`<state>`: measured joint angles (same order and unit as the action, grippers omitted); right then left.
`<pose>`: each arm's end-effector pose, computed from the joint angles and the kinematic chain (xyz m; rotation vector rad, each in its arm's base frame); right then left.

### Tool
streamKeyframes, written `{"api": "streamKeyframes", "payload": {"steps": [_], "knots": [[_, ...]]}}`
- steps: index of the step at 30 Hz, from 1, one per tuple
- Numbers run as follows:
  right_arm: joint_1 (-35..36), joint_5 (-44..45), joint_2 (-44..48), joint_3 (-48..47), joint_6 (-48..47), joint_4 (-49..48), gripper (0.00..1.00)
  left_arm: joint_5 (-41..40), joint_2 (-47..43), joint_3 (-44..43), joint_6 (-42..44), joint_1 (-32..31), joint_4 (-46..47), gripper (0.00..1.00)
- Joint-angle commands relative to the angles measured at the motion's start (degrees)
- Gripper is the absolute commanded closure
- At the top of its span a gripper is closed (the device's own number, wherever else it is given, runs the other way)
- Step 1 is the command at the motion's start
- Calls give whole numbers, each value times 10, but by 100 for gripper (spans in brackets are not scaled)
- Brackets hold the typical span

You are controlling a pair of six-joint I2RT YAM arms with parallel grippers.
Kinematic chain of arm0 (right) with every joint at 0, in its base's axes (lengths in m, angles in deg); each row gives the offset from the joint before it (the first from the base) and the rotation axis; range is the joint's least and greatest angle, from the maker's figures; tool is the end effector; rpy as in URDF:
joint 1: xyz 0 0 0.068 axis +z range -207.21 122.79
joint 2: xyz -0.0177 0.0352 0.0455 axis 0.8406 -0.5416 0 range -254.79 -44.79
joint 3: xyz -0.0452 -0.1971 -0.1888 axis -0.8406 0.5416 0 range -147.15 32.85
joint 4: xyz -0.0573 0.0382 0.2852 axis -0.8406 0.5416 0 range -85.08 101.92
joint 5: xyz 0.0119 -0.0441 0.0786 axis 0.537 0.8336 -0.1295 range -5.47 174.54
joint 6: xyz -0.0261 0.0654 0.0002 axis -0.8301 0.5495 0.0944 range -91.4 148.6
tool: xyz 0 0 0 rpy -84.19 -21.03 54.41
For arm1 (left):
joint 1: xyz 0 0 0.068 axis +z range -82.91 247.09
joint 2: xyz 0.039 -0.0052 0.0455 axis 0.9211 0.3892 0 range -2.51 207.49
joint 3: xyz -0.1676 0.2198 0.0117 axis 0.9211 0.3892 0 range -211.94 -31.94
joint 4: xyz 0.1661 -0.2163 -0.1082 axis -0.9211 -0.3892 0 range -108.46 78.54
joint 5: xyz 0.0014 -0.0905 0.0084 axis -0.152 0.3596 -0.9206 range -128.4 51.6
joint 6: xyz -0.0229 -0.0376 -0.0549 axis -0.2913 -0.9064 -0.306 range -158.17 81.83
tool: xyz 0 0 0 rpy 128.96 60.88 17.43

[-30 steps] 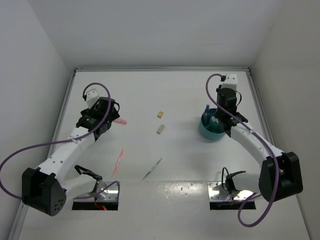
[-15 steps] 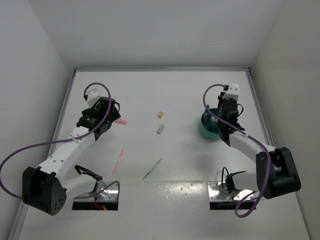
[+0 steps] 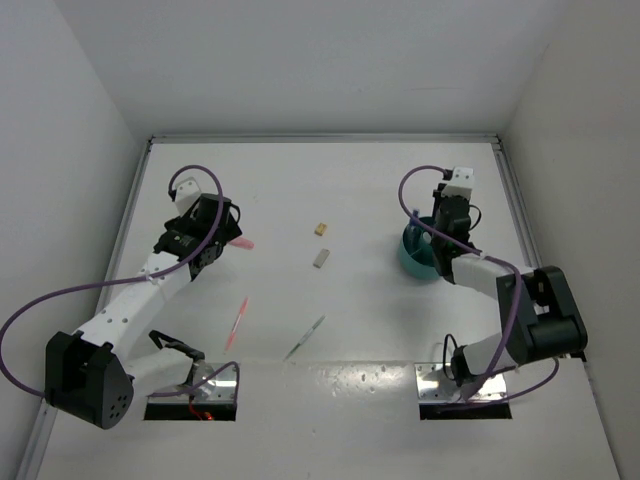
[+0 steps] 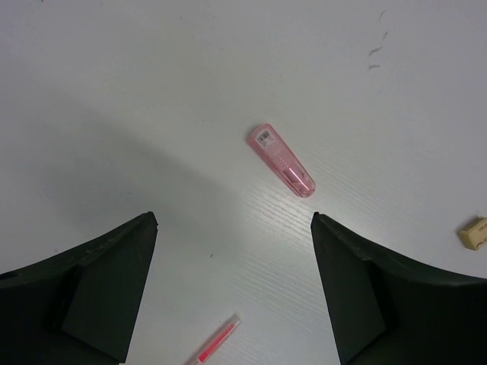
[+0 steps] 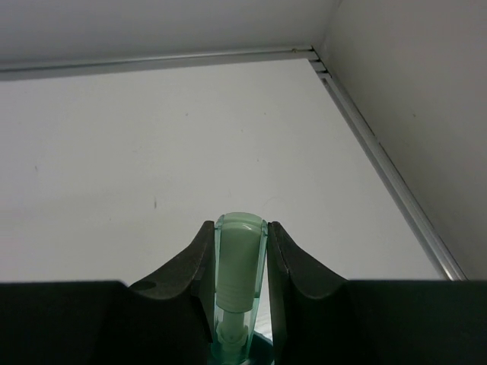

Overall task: Sort the stationery into containers
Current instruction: Place the pen in the storage box.

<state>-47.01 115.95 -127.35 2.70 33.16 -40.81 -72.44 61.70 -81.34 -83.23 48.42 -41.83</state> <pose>0.3254 0.0282 0.1806 0.3267 1.6452 -0.2679 0.2699 -0.0573 0.2553 -0.7667 2.0627 0.0924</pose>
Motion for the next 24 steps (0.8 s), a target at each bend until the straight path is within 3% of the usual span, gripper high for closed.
{"api": "streamKeyframes", "payload": {"steps": [1, 8, 24], "knots": [[-4, -5, -21, -12, -4, -62, 100, 2, 0, -8, 6, 5, 11, 12], [-9, -30, -14, -1, -4, -58, 100, 2, 0, -8, 6, 5, 11, 12], [-25, -143, 27, -6, 2, 83, 100, 2, 0, -8, 6, 5, 11, 12]]}}
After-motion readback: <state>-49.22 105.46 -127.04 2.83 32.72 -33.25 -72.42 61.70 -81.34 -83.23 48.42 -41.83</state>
